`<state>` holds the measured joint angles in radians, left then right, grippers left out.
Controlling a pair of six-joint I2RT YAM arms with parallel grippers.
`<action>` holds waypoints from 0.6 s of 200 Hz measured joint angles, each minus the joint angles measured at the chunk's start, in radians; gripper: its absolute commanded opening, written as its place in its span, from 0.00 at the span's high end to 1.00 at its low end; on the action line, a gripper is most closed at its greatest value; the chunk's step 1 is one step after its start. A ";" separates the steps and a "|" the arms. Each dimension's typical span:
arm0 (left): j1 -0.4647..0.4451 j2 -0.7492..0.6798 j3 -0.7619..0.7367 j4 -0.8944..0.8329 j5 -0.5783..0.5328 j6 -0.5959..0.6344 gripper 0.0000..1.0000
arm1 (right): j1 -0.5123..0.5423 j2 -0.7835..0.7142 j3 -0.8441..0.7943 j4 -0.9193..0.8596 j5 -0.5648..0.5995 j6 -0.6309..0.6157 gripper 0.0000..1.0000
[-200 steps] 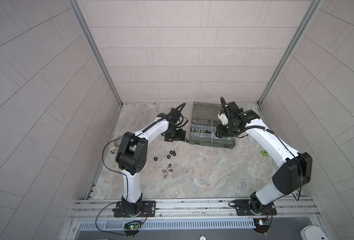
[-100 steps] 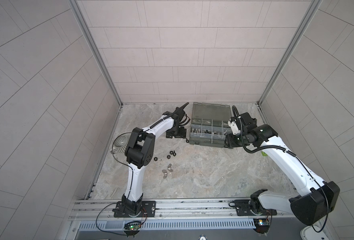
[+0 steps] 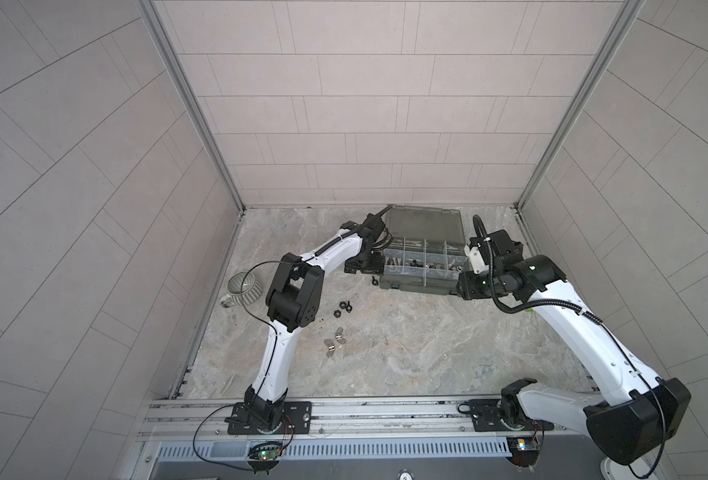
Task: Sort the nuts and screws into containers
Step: 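Move the left gripper to a black wing nut while the right arm withdraws, then lower and close the left gripper on the black wing nut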
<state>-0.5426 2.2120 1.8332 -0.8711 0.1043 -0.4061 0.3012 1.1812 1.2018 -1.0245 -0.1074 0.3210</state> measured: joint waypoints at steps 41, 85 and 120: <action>-0.037 0.004 0.007 -0.016 -0.008 -0.013 0.16 | -0.025 -0.021 -0.005 -0.007 0.000 -0.011 0.39; -0.043 0.006 0.007 -0.021 -0.008 -0.046 0.27 | -0.040 -0.032 -0.019 -0.016 -0.001 -0.023 0.40; -0.047 0.034 0.007 -0.025 -0.009 -0.073 0.28 | -0.052 -0.055 -0.034 -0.019 -0.001 -0.030 0.40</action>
<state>-0.5896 2.2463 1.8400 -0.8963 0.0956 -0.4793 0.2489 1.1263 1.1683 -1.0439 -0.1085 0.2909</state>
